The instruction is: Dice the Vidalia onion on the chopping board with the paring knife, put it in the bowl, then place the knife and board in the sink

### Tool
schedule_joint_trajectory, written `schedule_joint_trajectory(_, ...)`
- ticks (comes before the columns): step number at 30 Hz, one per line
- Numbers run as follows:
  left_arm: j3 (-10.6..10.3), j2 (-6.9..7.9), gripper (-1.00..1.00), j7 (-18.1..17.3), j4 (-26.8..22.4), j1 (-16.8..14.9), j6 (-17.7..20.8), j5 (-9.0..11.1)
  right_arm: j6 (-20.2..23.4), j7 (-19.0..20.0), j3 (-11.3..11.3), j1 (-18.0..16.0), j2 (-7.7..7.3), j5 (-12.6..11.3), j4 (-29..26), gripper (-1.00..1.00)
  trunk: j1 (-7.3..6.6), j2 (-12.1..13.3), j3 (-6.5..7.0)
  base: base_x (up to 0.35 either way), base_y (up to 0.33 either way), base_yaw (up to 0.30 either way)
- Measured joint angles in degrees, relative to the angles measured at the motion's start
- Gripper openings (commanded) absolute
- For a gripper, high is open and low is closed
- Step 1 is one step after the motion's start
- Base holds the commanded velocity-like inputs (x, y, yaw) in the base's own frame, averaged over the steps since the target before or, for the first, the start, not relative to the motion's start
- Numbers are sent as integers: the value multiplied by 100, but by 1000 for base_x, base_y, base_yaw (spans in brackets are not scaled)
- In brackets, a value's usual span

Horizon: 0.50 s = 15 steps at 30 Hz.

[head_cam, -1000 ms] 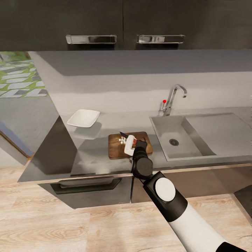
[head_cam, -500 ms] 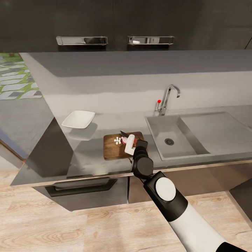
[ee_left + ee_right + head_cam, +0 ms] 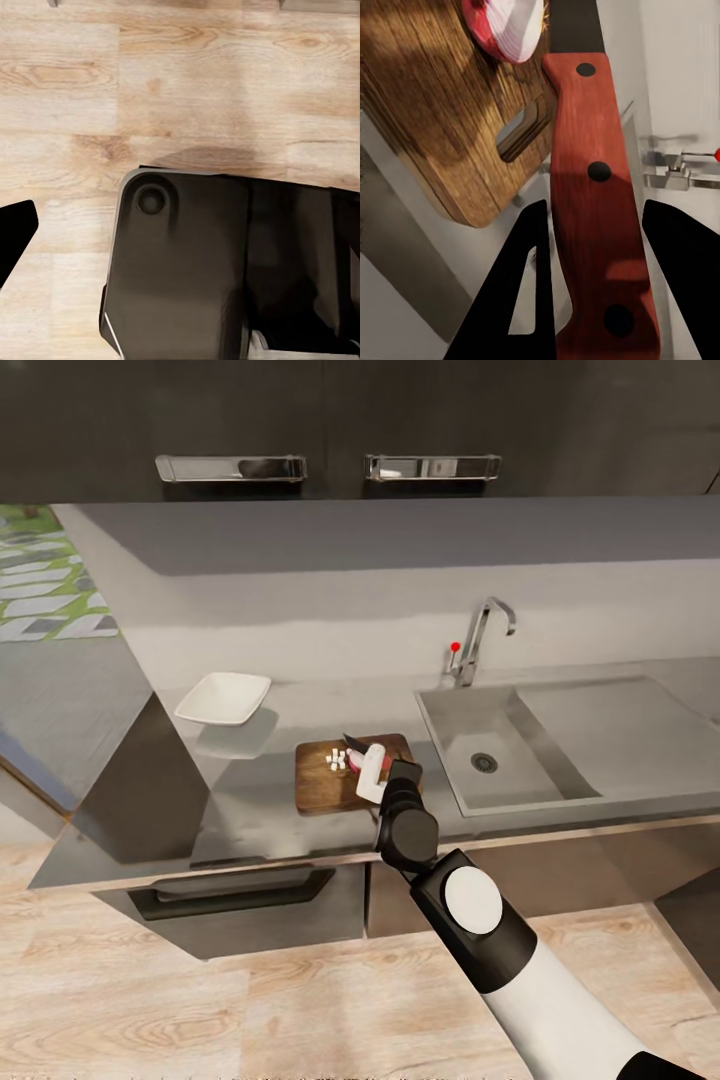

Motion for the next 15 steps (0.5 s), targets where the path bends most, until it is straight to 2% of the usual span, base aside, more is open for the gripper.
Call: schedule_joint_trajectory(15, 0, 0, 100, 0, 0, 0, 0, 0, 0, 0, 8, 0, -10, 1, 5, -100, 0, 0, -137, 16, 10, 0)
